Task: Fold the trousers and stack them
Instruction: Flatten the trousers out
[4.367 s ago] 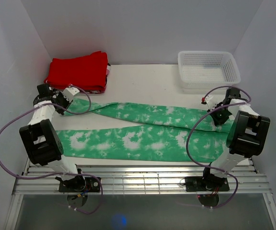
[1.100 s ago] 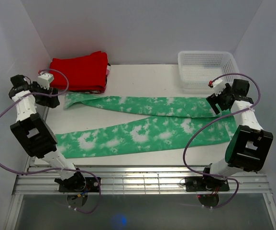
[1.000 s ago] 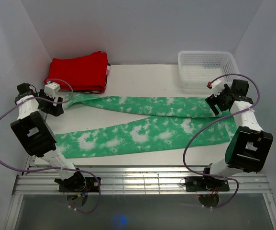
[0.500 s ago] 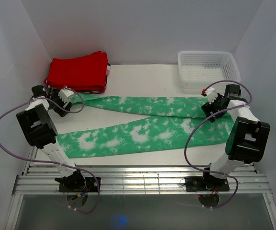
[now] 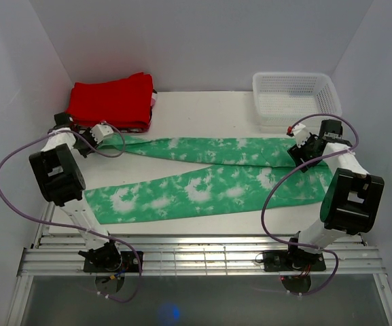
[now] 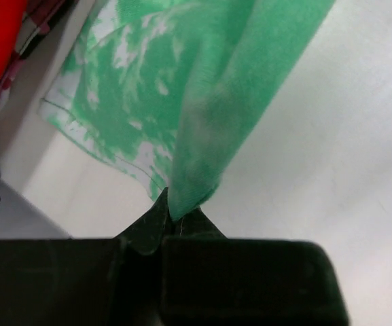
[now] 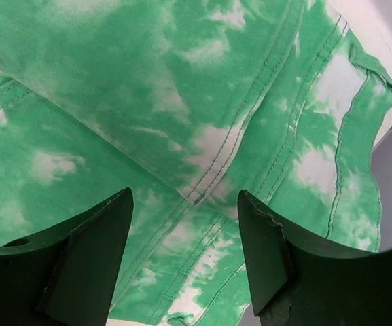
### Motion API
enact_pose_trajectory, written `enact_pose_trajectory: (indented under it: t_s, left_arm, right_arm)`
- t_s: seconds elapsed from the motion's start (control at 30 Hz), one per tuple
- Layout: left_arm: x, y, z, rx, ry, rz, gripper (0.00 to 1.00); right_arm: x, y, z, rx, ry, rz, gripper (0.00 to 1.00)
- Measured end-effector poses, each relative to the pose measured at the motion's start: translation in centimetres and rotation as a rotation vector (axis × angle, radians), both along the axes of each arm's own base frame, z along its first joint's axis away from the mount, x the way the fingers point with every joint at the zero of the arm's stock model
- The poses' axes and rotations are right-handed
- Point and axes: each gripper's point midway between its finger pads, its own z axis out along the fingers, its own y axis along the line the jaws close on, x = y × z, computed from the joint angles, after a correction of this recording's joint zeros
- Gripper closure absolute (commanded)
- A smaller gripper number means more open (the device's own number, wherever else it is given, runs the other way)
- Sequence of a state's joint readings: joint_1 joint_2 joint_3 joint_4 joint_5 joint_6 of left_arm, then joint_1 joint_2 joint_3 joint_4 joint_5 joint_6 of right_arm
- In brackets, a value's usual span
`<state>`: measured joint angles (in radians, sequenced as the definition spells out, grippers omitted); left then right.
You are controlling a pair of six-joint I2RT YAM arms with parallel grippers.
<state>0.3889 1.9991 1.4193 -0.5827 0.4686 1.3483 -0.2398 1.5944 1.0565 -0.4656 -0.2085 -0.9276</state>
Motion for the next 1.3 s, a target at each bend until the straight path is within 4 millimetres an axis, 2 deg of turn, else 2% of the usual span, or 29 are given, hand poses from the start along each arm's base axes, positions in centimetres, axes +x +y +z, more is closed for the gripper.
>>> enact_pose_trajectory:
  t_s: [0.07, 0.23, 0.33, 0.4, 0.47, 0.53, 0.67, 0.73, 0.83, 0.93, 1.0, 1.07, 1.1, 1.17, 1.23, 1.3]
  left_arm:
    - [-1.3, 0.0, 2.1, 0.027, 0.056, -0.011, 1.0]
    - [-5.6, -0.1, 9.2, 0.115, 0.16, -0.038, 1.0]
    - [-9.2, -0.2, 11.1, 0.194, 0.2, -0.061, 1.0]
    - [-12.9, -0.6, 11.0, 0.238, 0.265, -0.081, 1.0]
    - [-16.5, -1.0, 9.9, 0.265, 0.357, -0.103, 1.0]
    - [-19.3, -1.2, 8.1, 0.274, 0.47, -0.119, 1.0]
    - [-23.5, -1.4, 3.7, 0.271, 0.692, -0.155, 1.0]
    - [-24.4, -1.5, 3.0, 0.256, 0.751, -0.162, 1.0]
    - [-22.8, -1.6, 4.0, 0.243, 0.697, -0.147, 1.0]
    - [-19.3, -1.8, 6.6, 0.221, 0.54, -0.122, 1.0]
    - [-17.9, -2.4, 8.2, 0.198, 0.448, -0.115, 1.0]
    - [-17.4, -3.1, 9.0, 0.166, 0.41, -0.112, 1.0]
    - [-17.2, -3.5, 9.1, 0.147, 0.402, -0.111, 1.0]
    - [-17.1, -4.1, 8.7, 0.105, 0.408, -0.104, 1.0]
    - [-16.9, -4.7, 7.9, 0.057, 0.43, -0.095, 1.0]
    - [-16.5, -5.2, 7.0, 0.007, 0.456, -0.079, 1.0]
  right_arm:
    - [-0.2, 0.1, 0.2, -0.003, -0.008, 0.003, 0.33]
    - [-0.5, 0.1, 0.8, -0.008, -0.025, 0.007, 0.34]
    - [-0.4, 0.1, 1.4, -0.013, -0.044, 0.012, 0.34]
    - [-0.4, 0.2, 1.9, -0.018, -0.058, 0.017, 0.34]
    - [-0.4, 0.2, 2.2, -0.02, -0.067, 0.021, 0.34]
    - [-0.3, 0.2, 2.2, -0.022, -0.069, 0.023, 0.35]
    - [-0.6, 0.4, 2.0, -0.019, -0.058, 0.034, 0.34]
    - [-0.7, 0.8, 1.9, -0.009, -0.053, 0.054, 0.29]
    - [-1.3, 2.4, 1.8, 0.047, -0.038, 0.108, 0.2]
    - [-1.5, 5.8, 3.1, 0.129, -0.054, 0.209, 0.16]
    - [-1.0, 9.5, 5.3, 0.173, -0.111, 0.307, 0.14]
    - [-0.6, 14.2, 8.4, 0.218, -0.195, 0.435, 0.12]
    - [-0.5, 17.1, 10.2, 0.243, -0.249, 0.513, 0.11]
    - [-0.8, 22.3, 12.7, 0.279, -0.333, 0.649, 0.1]
    - [-1.7, 27.6, 14.0, 0.308, -0.39, 0.785, 0.08]
    - [-2.8, 32.2, 14.3, 0.336, -0.411, 0.902, 0.08]
